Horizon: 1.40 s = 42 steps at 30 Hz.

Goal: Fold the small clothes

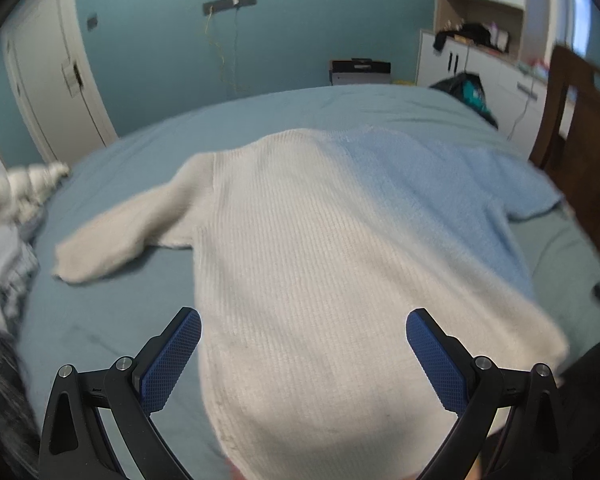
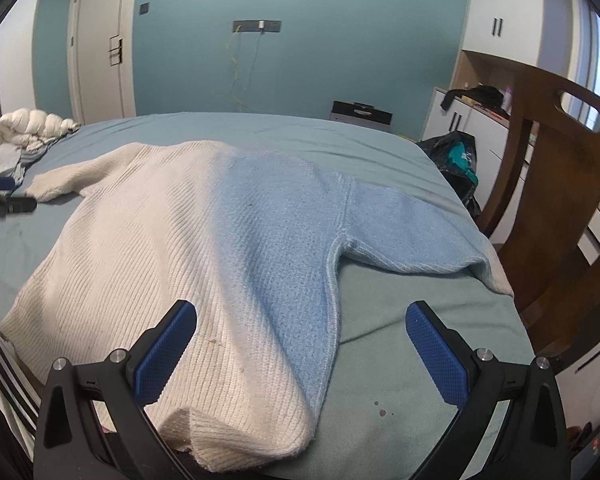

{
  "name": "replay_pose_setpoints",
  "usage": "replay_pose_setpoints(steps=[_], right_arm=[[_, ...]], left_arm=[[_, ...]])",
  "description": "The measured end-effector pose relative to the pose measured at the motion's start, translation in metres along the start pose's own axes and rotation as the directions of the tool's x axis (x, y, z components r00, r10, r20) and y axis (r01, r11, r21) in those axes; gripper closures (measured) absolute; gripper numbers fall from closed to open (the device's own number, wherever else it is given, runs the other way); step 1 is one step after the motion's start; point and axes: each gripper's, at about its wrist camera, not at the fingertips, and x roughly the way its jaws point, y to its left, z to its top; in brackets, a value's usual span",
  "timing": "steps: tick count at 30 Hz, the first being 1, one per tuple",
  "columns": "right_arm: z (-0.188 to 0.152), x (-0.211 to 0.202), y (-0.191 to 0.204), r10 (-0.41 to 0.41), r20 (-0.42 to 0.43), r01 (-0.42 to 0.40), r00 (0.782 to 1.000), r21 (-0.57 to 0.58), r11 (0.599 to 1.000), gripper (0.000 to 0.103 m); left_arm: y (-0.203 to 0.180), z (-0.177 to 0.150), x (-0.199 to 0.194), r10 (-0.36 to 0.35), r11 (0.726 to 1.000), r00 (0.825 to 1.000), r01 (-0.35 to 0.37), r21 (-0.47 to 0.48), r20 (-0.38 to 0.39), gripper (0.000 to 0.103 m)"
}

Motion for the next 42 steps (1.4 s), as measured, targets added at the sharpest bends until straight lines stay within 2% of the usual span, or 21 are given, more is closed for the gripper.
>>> replay_pose_setpoints(steps=[1,4,6,7,9,13,15,16,20,22,24,27,28,30,31,32,33,34,36,39,42], right_arm=[[0.000,0.001,0.002,0.003,-0.007,-0.003,1.000,-0.012,1.000,0.001],[-0.001,0.002,0.006,-0.003,0.002,0.003,1.000,-0.045,0.999,0.001],[-0.001,0.002,0.006,0.003,-0.003,-0.003,1.000,-0.051,0.999,0.001],[-0.001,0.003,0.006,-0.002,-0.012,0.001,1.000,-0.059,0.998,0.001],[0.000,0.004,0.005,0.002,0.008,-0.002,1.000,-0.050,0.999,0.001],[0.000,0.007,0.001,0.013,0.031,-0.012,0.999,-0.010,1.000,0.001],[0.001,0.010,0.000,0.016,0.033,-0.016,0.999,0.008,1.000,0.001],[0.002,0.012,0.000,0.019,0.025,-0.020,1.000,0.015,1.000,0.001],[0.005,0.020,0.006,0.018,-0.010,-0.017,1.000,0.015,1.000,0.001],[0.007,0.025,0.010,0.006,-0.038,-0.006,0.999,-0.003,1.000,0.001],[0.008,0.030,0.014,-0.004,-0.064,0.003,0.998,-0.018,1.000,0.001],[0.009,0.040,0.019,-0.018,-0.110,0.014,0.994,-0.036,0.999,0.001],[0.010,0.044,0.020,-0.023,-0.126,0.018,0.992,-0.040,0.999,0.001],[0.010,0.049,0.021,-0.030,-0.153,0.023,0.988,-0.046,0.999,0.001],[0.009,0.052,0.021,-0.034,-0.166,0.026,0.985,-0.048,0.999,0.001],[0.010,0.054,0.021,-0.040,-0.179,0.031,0.983,-0.051,0.998,0.001],[0.010,0.055,0.021,-0.042,-0.185,0.033,0.982,-0.050,0.998,0.001],[0.011,0.056,0.020,-0.043,-0.189,0.035,0.981,-0.047,0.998,0.001],[0.011,0.057,0.020,-0.041,-0.192,0.034,0.981,-0.044,0.998,0.001],[0.010,0.052,0.019,-0.031,-0.174,0.026,0.984,-0.034,0.999,0.001],[0.012,0.046,0.017,-0.014,-0.144,0.012,0.989,-0.013,1.000,0.001]], left_arm=[[0.011,0.004,-0.001,-0.028,0.999,1.000,0.028,-0.033,-0.007,0.000],[0.053,0.019,-0.001,-0.023,0.994,0.999,0.020,-0.104,-0.029,0.000],[0.091,0.027,0.002,0.050,0.988,0.999,-0.050,-0.143,-0.002,0.000],[0.106,0.028,0.007,0.082,0.983,0.996,-0.085,-0.160,-0.025,0.000],[0.164,0.029,0.022,0.182,0.954,0.980,-0.197,-0.226,-0.084,0.000],[0.270,0.017,0.059,0.181,0.874,0.954,-0.266,-0.405,-0.238,0.000],[0.329,0.002,0.084,0.139,0.775,0.932,-0.312,-0.549,-0.333,0.000],[0.356,-0.003,0.096,0.098,0.715,0.933,-0.308,-0.627,-0.346,0.000],[0.447,-0.025,0.129,-0.014,0.478,0.972,-0.200,-0.855,-0.235,0.001],[0.472,-0.028,0.147,-0.004,0.387,0.982,-0.170,-0.906,-0.186,0.001],[0.488,-0.024,0.166,0.025,0.344,0.983,-0.181,-0.922,-0.183,0.001],[0.483,-0.010,0.195,0.048,0.340,0.969,-0.244,-0.908,-0.243,0.002],[0.483,-0.005,0.209,0.042,0.350,0.962,-0.266,-0.898,-0.269,0.010],[0.478,0.006,0.232,0.053,0.372,0.938,-0.337,-0.865,-0.342,0.012],[0.466,0.018,0.238,0.107,0.390,0.920,-0.387,-0.836,-0.376,0.014],[0.456,0.028,0.241,0.140,0.413,0.909,-0.413,-0.812,-0.392,0.023],[0.443,0.041,0.245,0.173,0.445,0.889,-0.455,-0.772,-0.424,0.044],[0.435,0.049,0.247,0.192,0.462,0.882,-0.469,-0.753,-0.431,0.068],[0.413,0.071,0.244,0.206,0.480,0.875,-0.480,-0.734,-0.438,0.090],[0.371,0.115,0.218,0.272,0.477,0.873,-0.489,-0.731,-0.406,0.093],[0.316,0.177,0.173,0.379,0.494,0.860,-0.501,-0.710,-0.342,0.094]])
